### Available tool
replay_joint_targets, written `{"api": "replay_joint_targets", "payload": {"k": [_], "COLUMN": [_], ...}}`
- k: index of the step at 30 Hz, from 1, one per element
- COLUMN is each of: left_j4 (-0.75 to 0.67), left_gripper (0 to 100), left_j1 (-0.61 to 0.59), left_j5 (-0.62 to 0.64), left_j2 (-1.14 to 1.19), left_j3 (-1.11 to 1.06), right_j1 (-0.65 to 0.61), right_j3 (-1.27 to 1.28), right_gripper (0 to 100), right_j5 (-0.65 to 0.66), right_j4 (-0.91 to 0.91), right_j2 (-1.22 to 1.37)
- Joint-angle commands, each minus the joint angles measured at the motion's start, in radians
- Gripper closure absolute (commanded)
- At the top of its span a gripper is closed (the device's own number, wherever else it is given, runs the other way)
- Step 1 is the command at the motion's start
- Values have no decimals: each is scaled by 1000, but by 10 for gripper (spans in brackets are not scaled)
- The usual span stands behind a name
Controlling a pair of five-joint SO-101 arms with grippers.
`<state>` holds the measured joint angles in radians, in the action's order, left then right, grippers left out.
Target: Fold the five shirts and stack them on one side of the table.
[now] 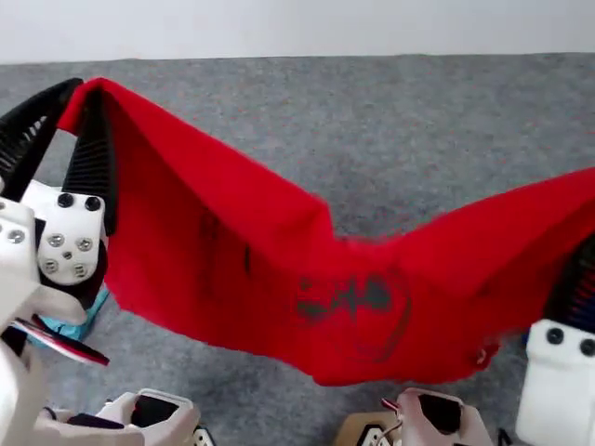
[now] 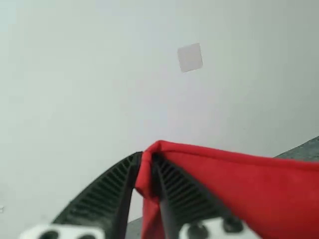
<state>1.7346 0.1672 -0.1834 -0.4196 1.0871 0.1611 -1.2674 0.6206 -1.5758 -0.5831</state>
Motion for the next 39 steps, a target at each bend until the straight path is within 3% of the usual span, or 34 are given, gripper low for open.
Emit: {"api": "replay_joint_targets", "payload": {"k": [1,12,17,23,31,39], "left_j4": [18,20,-11,-259,-740,-984], "left_gripper": [994,994,994,994,994,994], "left_j1": [6,5,-107,-226,-227,-233], "left_j5": [-3,-9,-11,-11,-78,-94], "left_j2": [-3,-2,8,8,31,350], "left_j3": [8,-170,-374,-730,-1208,-1236], "right_j1": [12,5,-2,-38,-39,-35], "right_j3": [2,2,2,2,-3,-5], "right_gripper": [989,989,989,988,988,988], "right_j5": [11,-9,-48,-49,-140,-140], "right_j4": [16,15,-24,-73,-56,104], "right_j2": [12,160,272,455,763,1072]}}
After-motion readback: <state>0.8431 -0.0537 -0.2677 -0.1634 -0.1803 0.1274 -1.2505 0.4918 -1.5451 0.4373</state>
